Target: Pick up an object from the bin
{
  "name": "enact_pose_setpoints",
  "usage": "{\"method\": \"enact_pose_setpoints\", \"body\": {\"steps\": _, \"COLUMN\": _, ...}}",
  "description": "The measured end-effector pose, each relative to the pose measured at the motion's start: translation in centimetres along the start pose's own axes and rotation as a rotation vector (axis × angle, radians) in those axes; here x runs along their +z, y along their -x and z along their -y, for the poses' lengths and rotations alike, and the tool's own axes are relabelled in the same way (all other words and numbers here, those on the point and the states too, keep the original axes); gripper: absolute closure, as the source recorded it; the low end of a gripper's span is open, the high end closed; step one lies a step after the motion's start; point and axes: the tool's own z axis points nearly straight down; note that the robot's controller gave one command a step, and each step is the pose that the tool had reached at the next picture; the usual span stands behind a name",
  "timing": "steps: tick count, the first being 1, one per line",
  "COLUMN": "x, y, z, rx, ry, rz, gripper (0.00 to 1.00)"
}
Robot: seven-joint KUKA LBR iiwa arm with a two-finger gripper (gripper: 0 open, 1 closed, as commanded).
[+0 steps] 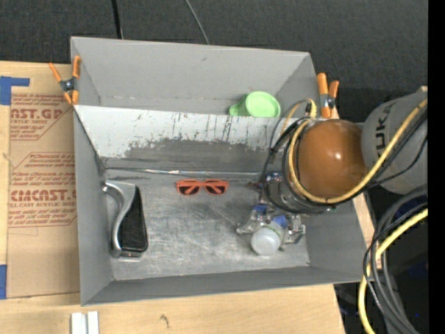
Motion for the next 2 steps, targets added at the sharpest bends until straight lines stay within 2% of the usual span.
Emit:
{"method": "enact_pose_setpoints", "body": {"steps": 1, "x": -0.24, "y": -0.38, "z": -0.31, "rx": -0.043, "ry": 0.002, "rz": -0.001, "gripper": 1.00}}
{"method": "enact_pose_setpoints", "body": {"steps": 2, "x": -0.56, "y": -0.69, "z": -0.57, "rx": -0.055, "ry": 0.012, "rz": -0.008, "gripper": 1.00}}
